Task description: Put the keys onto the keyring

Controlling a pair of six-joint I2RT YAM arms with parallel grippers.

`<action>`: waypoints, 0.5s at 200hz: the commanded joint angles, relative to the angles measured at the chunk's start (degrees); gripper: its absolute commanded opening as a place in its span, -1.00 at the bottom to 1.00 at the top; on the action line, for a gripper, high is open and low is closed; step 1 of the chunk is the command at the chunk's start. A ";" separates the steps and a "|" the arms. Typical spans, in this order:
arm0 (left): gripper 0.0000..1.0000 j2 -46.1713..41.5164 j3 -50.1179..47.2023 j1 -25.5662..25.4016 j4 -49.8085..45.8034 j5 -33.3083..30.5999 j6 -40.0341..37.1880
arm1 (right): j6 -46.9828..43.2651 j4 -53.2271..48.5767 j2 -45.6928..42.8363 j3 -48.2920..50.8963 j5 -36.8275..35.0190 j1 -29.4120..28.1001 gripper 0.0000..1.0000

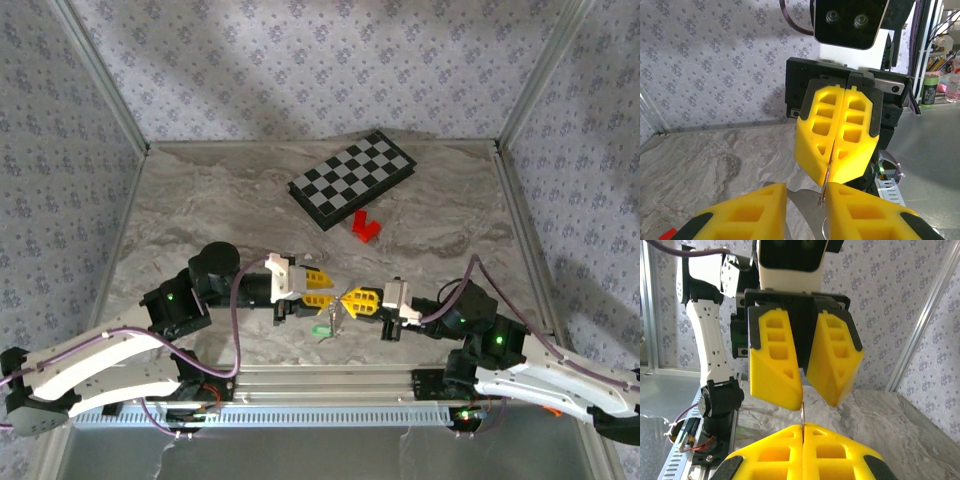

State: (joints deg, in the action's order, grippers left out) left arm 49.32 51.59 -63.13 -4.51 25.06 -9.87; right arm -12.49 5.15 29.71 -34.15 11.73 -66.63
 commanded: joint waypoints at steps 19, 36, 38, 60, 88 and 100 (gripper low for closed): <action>-0.47 0.35 1.04 -0.32 -0.19 1.04 -0.45 | 2.71 5.91 -0.91 0.83 2.67 0.58 -1.00; -0.49 0.08 0.92 -0.31 -0.08 1.21 -0.37 | 2.91 6.48 -0.53 0.86 3.18 0.79 -1.00; -0.49 0.12 0.95 -0.32 -0.06 1.26 -0.34 | 2.91 6.47 -0.49 0.89 3.16 0.80 -1.00; -0.53 0.00 0.71 -0.30 0.55 1.56 -0.16 | 3.17 6.90 0.02 1.09 3.48 0.98 -1.00; -0.60 0.46 0.73 -0.32 1.54 2.01 -0.33 | 3.35 7.16 0.34 0.91 3.72 1.15 -1.00; -0.64 0.87 0.85 -0.32 1.95 2.44 -0.33 | 3.35 7.22 0.52 0.86 3.67 1.28 -1.00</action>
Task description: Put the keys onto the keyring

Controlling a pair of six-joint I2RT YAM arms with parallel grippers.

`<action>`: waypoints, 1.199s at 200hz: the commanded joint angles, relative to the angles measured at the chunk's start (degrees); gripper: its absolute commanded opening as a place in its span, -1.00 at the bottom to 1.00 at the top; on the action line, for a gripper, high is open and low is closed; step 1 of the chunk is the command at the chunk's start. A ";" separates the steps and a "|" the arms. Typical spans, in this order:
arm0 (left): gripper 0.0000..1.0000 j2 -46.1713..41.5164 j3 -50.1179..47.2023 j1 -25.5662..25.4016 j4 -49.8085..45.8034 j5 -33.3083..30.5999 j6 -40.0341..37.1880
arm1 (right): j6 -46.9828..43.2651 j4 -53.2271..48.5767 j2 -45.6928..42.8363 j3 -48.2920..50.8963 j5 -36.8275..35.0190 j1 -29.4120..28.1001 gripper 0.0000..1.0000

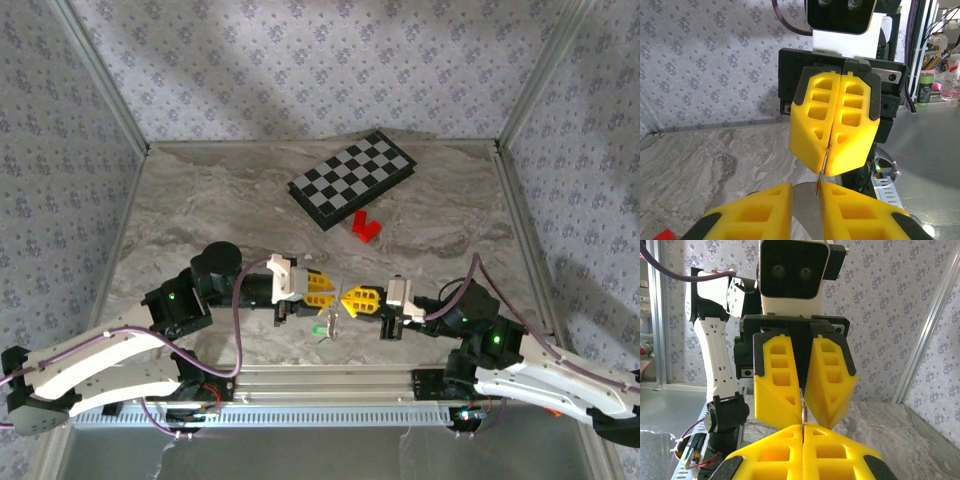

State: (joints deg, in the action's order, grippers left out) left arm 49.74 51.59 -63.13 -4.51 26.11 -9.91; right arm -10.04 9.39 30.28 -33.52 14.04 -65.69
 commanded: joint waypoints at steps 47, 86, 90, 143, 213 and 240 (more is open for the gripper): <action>-0.85 1.42 1.31 -0.32 3.36 2.72 0.04 | 0.64 2.32 -0.13 0.29 1.31 0.39 -1.00; -0.91 1.33 1.14 -0.32 4.40 3.38 0.64 | 0.55 1.99 -0.26 0.79 1.56 0.56 -1.00; -0.91 1.33 1.14 -0.32 4.38 3.34 0.75 | 0.52 2.07 -0.23 0.86 1.68 0.65 -1.00; -0.78 0.50 0.35 -0.32 6.92 4.17 1.78 | 0.81 2.36 -0.83 1.09 2.13 0.92 -1.00; -0.72 0.79 0.00 -0.28 7.77 4.18 2.27 | 0.92 2.33 -1.07 0.91 2.57 1.14 -1.00; -0.67 0.46 -0.31 -0.30 7.37 3.75 2.23 | 1.17 3.07 -1.21 1.01 2.98 1.18 -1.00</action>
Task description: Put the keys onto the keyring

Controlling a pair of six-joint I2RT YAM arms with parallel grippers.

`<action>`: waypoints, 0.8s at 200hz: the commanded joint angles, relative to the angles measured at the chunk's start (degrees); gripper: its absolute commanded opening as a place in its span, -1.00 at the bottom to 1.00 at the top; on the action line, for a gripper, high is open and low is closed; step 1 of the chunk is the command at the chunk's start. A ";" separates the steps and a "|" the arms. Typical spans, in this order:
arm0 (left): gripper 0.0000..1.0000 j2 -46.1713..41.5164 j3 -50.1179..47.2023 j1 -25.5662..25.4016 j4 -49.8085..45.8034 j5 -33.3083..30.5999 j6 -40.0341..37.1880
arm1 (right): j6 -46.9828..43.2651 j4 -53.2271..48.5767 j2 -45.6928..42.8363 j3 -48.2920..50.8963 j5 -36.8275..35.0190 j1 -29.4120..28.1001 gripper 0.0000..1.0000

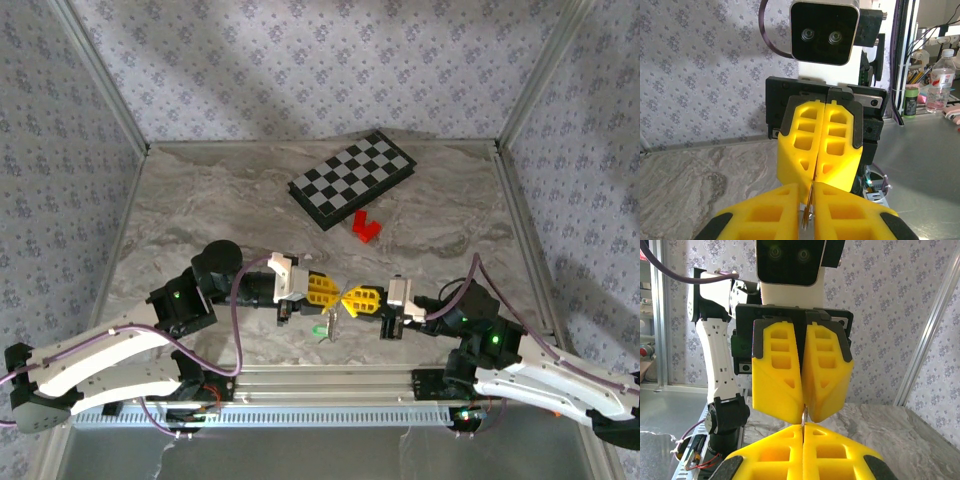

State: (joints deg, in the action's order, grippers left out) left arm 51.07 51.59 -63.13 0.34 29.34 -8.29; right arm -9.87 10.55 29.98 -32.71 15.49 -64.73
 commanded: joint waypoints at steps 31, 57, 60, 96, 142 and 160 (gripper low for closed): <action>-0.54 -1.23 -0.69 -0.32 1.94 -0.51 0.60 | 1.64 2.94 -1.39 0.54 2.19 0.22 -1.00; -0.54 -1.29 -0.79 -0.32 1.95 -0.69 0.56 | 1.91 3.30 -1.36 0.81 2.38 0.22 -1.00; -0.54 -1.32 -0.79 -0.32 1.95 -0.69 0.49 | 2.00 3.34 -1.41 0.80 2.46 0.26 -1.00; -0.59 -1.15 -0.81 -0.30 1.86 -0.69 0.56 | 2.05 3.61 -1.22 0.76 2.36 0.31 -1.00; -0.66 -0.97 -0.70 -0.32 1.67 -0.14 0.57 | 2.22 4.35 -1.04 0.86 2.84 0.38 -1.00; -0.64 -0.47 -0.73 -0.32 1.77 0.05 0.71 | 2.22 4.43 -0.97 0.85 2.97 0.39 -1.00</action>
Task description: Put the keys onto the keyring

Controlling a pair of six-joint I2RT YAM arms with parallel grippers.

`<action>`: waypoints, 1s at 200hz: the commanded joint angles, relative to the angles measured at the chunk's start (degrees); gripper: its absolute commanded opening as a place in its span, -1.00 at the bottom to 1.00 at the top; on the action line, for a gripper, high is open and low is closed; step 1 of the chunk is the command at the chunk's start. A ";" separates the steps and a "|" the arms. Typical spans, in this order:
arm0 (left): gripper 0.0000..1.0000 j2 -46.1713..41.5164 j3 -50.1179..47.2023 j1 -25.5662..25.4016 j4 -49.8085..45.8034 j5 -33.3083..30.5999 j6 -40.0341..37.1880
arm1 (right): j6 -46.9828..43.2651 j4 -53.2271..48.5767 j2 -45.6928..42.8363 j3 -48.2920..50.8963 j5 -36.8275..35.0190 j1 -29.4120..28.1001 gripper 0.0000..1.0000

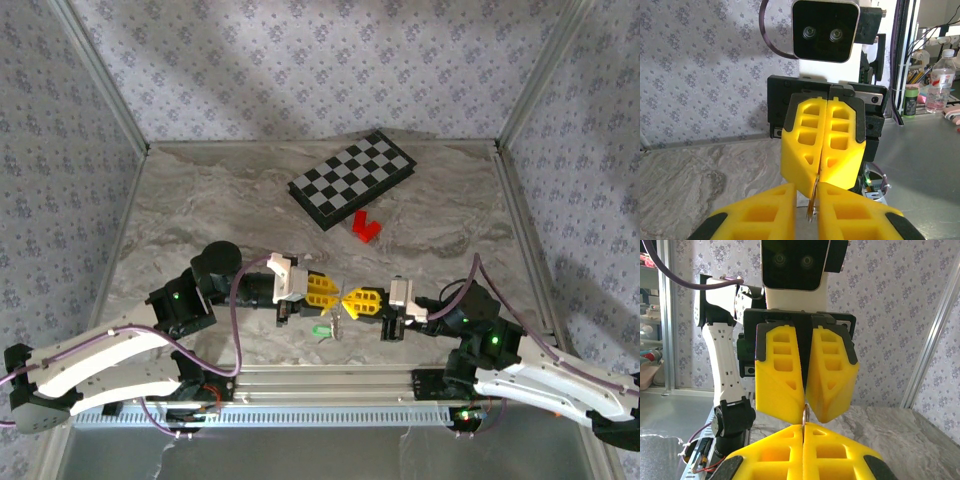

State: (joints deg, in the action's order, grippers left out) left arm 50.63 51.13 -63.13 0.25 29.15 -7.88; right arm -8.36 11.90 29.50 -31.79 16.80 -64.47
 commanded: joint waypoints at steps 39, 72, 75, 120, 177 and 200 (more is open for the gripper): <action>-0.63 0.96 0.45 -0.32 0.91 0.21 0.01 | 0.72 3.16 -0.58 -0.11 1.96 0.23 -1.00; -0.75 1.05 0.91 -0.32 0.19 0.47 -0.15 | 1.04 3.57 -0.38 -0.03 2.19 0.39 -1.00; -0.78 1.05 0.93 -0.32 0.19 0.47 -0.16 | 1.06 3.59 -0.40 -0.03 2.20 0.39 -1.00; -1.00 0.26 0.99 -0.30 0.25 1.04 -0.26 | 1.33 3.57 -0.32 -0.11 2.36 0.90 -1.00; -1.00 -0.51 0.81 -0.30 0.36 0.10 0.06 | 3.15 0.73 -1.45 -0.39 0.33 1.10 -0.51; -1.00 -0.45 0.80 -0.28 0.19 -1.08 0.39 | 4.78 -3.08 -3.57 -0.46 -1.52 1.23 -0.08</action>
State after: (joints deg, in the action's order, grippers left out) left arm 51.42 51.13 -63.13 -0.25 29.15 -8.03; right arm -5.98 11.49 28.29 -31.70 17.23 -63.51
